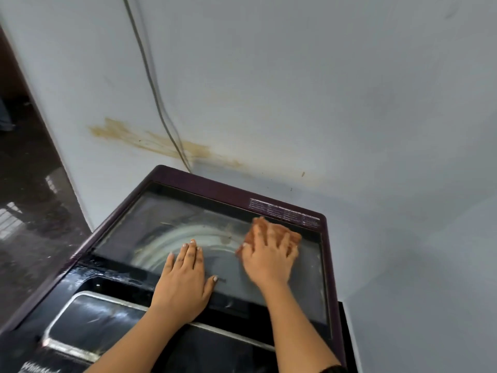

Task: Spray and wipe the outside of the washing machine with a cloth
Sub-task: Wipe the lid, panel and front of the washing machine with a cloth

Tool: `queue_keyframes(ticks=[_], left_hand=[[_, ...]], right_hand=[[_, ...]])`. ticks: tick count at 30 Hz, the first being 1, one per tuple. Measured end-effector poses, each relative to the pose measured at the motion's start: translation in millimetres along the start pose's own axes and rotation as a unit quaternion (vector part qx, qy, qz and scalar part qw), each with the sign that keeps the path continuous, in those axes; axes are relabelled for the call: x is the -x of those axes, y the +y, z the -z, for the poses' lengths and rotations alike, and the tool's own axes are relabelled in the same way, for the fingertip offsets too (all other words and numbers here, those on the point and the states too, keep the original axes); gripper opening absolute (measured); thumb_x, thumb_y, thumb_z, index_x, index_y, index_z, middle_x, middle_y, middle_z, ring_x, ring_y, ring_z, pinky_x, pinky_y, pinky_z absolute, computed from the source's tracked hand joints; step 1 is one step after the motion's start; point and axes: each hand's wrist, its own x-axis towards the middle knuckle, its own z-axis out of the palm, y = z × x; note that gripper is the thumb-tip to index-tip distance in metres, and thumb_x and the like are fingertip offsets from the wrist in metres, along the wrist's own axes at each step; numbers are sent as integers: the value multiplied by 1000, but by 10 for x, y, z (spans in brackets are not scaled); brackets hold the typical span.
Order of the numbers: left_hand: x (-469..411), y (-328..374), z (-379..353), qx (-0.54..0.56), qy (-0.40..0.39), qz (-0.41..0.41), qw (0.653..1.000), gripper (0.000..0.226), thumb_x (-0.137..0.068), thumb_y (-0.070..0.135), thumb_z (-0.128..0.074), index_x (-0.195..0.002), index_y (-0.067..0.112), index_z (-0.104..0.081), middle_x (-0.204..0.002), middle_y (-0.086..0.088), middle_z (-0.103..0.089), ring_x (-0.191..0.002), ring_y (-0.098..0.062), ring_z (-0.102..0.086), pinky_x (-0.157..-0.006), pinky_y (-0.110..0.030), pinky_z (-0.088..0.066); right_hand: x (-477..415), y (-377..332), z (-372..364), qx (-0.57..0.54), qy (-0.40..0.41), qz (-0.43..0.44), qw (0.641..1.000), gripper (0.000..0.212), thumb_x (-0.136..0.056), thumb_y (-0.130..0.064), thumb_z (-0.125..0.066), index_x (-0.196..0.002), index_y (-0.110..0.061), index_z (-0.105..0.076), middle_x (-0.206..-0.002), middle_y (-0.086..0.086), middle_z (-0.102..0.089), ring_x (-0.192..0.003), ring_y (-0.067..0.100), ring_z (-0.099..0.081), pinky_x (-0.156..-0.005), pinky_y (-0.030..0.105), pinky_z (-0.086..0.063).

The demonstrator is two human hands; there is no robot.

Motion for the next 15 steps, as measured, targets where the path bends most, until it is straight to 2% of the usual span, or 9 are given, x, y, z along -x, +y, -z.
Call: queue_keyframes(ticks=[2, 4, 6, 9, 10, 13, 15], left_hand=[[1, -175, 25, 6, 3, 1, 1000, 75, -91, 55, -14, -145, 5, 0, -157, -14, 4, -144, -26, 5, -115, -41, 0], [-15, -360, 53, 14, 6, -1, 1000, 76, -90, 56, -10, -145, 5, -1, -157, -14, 3, -144, -26, 5, -115, -41, 0], [-19, -502, 80, 22, 10, -8, 1000, 76, -90, 55, -11, -145, 5, -2, -156, -15, 2, -144, -26, 5, -115, -40, 1], [17, -708, 99, 35, 16, -20, 999, 75, -91, 52, -22, -145, 4, -3, -156, -15, 1, -144, -27, 3, -115, -40, 2], [31, -753, 107, 37, 18, -26, 999, 75, -91, 52, -23, -145, 4, -3, -156, -16, 0, -144, -27, 3, -115, -40, 2], [54, -910, 136, 38, 14, -38, 998, 78, -89, 54, -22, -145, 3, -1, -156, -16, 2, -144, -27, 4, -115, -39, 4], [49, -1030, 151, 42, 11, -39, 998, 79, -88, 53, -23, -145, 2, 1, -156, -17, 5, -143, -27, 7, -114, -38, 6]], right_hand=[[7, -25, -19, 1, 6, -79, 997, 62, -93, -55, -22, -149, -33, -9, -160, 4, -6, -142, 43, 1, -111, 64, 0], [180, -189, -134, 10, 23, -96, 995, 63, -91, -55, -22, -148, -33, -10, -160, 5, -7, -141, 44, -1, -110, 65, -1], [328, -494, -255, 2, 35, -59, 998, 62, -88, -56, -22, -147, -37, -12, -160, 2, -8, -141, 42, -1, -110, 64, 0], [184, -1033, -325, 0, 28, 55, 998, 61, -89, -55, -25, -147, -40, -13, -160, -3, -10, -144, 38, 1, -112, 60, 2], [71, -1156, -299, 0, 16, 62, 998, 60, -91, -54, -26, -147, -40, -12, -160, -4, -10, -144, 37, 1, -113, 59, 3], [-172, -1367, -251, -1, -1, -5, 1000, 60, -92, -54, -26, -148, -39, -9, -160, -3, -6, -144, 37, 3, -112, 60, 2], [-76, -1482, -316, 7, 11, 26, 1000, 59, -91, -54, -26, -147, -41, -12, -160, -2, -9, -144, 37, 0, -112, 60, 2]])
